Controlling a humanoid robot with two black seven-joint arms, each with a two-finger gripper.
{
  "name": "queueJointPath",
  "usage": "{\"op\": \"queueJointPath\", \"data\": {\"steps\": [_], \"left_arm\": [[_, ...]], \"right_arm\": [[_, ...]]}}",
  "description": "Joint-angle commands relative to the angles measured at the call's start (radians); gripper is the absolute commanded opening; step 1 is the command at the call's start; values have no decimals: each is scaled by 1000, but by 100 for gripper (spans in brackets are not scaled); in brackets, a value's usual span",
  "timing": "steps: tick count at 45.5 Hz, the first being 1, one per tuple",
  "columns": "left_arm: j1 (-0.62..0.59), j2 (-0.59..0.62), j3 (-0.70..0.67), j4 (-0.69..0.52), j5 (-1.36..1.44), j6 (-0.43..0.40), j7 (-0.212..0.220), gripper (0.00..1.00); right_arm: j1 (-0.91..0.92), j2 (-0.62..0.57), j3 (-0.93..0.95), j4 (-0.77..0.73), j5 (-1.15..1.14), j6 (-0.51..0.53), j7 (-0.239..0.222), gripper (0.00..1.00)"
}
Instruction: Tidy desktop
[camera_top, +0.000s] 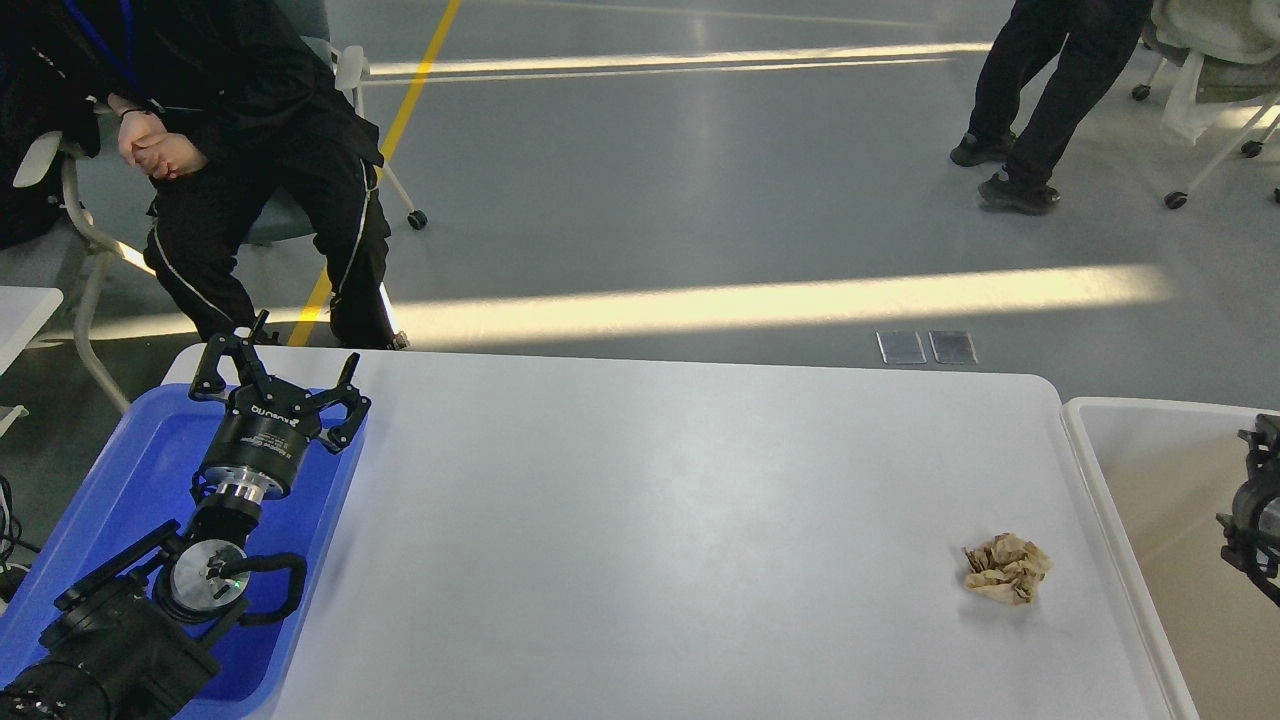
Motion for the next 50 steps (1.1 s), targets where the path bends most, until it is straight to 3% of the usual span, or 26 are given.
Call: {"op": "queueJointPath", "data": {"steps": [1,12,30,37,50], "left_arm": [[0,0,1,0,0,-1,0,100],[0,0,-1,0,0,-1,0,100],[0,0,1,0,0,-1,0,100],[0,0,-1,0,0,-1,0,100],[0,0,-1,0,0,-1,0,100]], "right_arm": [[29,6,148,4,-13,189,3,100],[0,1,453,113,-13,331,3,100],[-172,53,762,476,-37,342,3,100],[-210,127,855,484,-60,342,3,100],[-266,251,1113,478,-344,339,4,100]]}}
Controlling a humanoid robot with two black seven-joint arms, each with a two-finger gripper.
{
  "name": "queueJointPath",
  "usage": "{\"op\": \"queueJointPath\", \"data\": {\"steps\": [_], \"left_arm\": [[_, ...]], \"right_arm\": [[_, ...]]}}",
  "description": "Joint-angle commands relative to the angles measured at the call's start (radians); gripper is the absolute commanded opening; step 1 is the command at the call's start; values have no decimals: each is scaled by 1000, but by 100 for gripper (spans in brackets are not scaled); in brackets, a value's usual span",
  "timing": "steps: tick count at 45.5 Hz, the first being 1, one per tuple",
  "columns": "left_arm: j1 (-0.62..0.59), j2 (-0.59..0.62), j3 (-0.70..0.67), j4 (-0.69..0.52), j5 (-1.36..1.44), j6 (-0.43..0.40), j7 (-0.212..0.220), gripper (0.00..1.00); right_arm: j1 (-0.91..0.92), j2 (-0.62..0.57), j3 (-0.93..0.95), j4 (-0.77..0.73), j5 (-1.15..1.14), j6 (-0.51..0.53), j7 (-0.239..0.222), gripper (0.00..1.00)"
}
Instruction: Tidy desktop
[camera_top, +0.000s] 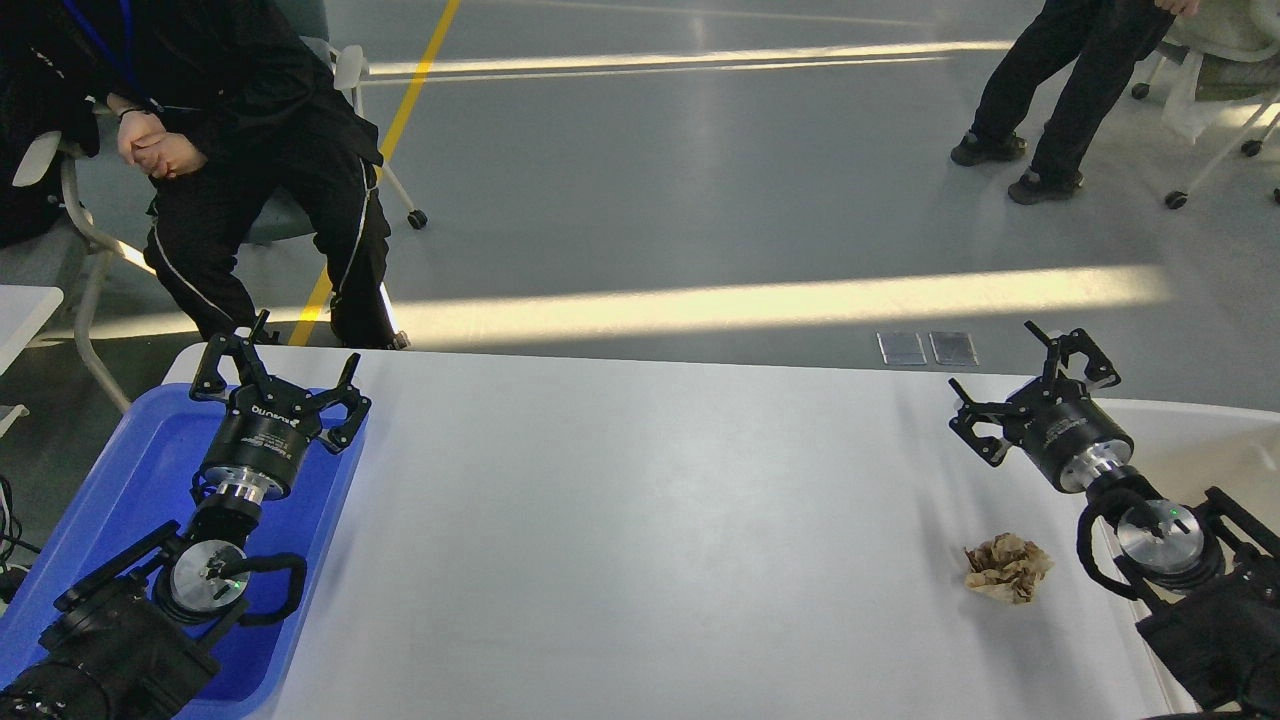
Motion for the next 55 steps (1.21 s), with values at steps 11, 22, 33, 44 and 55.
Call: {"op": "queueJointPath", "data": {"steps": [11,22,33,44,55], "left_arm": [[0,0,1,0,0,0,0,100],[0,0,1,0,0,0,0,100],[0,0,0,0,0,0,0,100],[0,0,0,0,0,0,0,100],[0,0,1,0,0,0,0,100]], "right_arm": [[15,67,58,-59,-165,-9,0,100],[85,70,-1,-164,-146,31,-9,100],[25,49,15,-72,-148,46,184,100],[-46,47,-67,59,-166,15,556,100],[-63,8,-172,46,-165,25,546,100]]}}
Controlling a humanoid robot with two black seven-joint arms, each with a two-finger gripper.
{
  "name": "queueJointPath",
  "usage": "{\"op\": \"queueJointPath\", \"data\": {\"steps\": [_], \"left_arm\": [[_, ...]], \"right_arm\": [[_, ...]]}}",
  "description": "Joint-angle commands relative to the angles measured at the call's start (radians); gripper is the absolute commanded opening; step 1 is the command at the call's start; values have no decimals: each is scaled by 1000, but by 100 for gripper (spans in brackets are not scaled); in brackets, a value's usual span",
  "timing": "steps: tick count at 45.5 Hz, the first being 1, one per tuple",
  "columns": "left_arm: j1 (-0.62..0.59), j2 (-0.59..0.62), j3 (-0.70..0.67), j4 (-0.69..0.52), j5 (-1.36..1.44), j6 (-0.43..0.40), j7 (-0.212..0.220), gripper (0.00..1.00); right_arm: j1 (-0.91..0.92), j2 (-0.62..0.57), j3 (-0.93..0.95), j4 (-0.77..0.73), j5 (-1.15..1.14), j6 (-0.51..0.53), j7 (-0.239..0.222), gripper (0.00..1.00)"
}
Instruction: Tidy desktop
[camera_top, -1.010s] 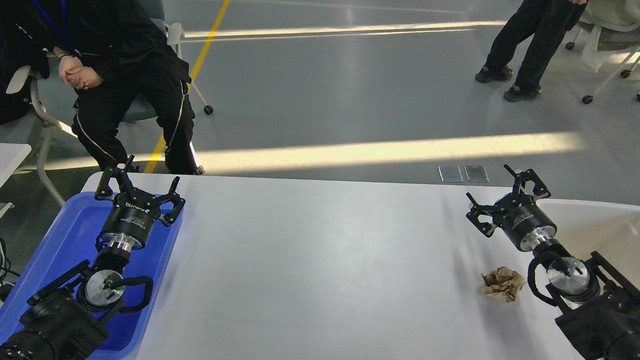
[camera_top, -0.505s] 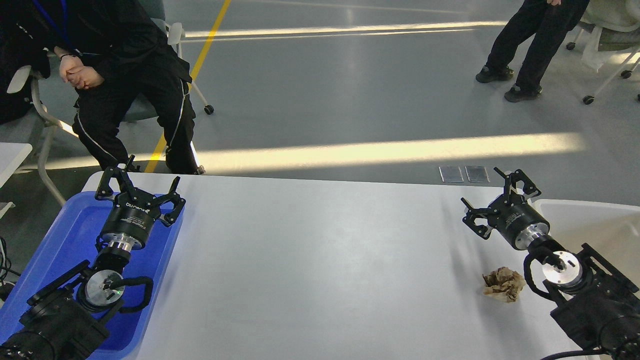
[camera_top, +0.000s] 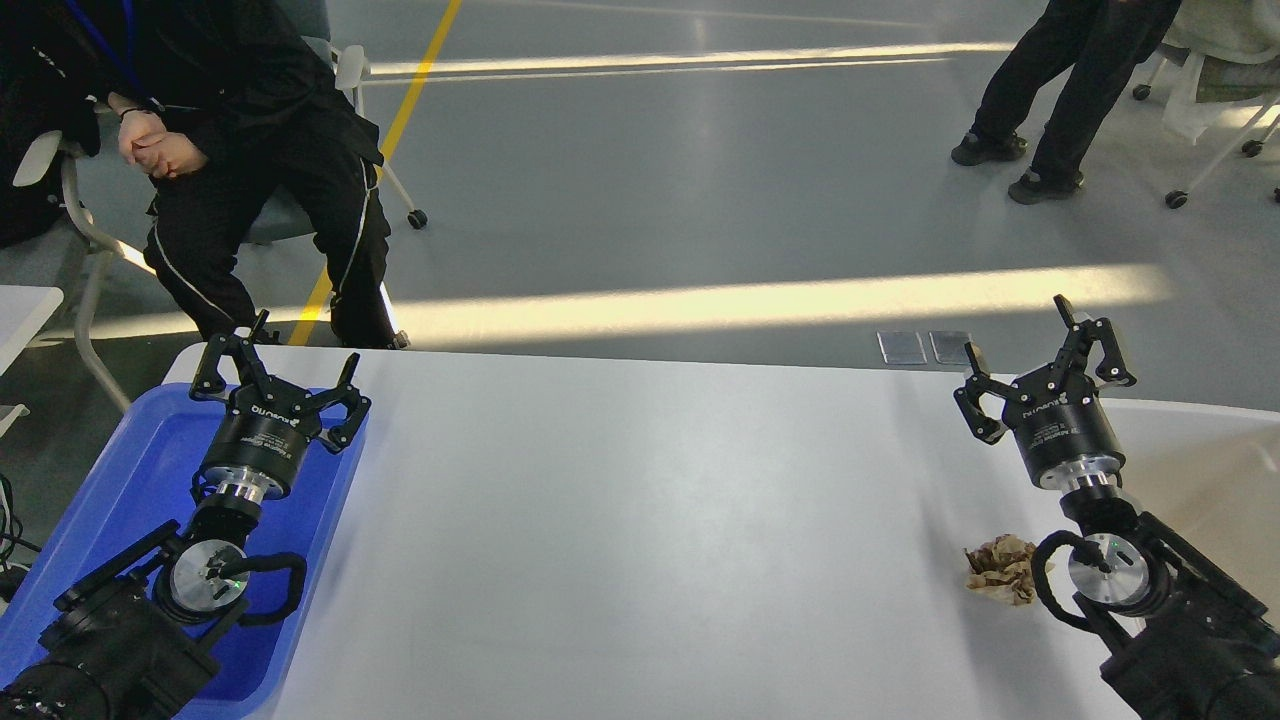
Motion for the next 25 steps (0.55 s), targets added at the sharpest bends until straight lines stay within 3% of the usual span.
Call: {"op": "queueJointPath", "data": {"steps": [1,25], "left_arm": [[0,0,1,0,0,0,0,100],[0,0,-1,0,0,0,0,100]], "right_arm": [[-31,-31,-94,21,-3,3,68,100],[-45,-23,-110,-1,11,3,63,100]]}}
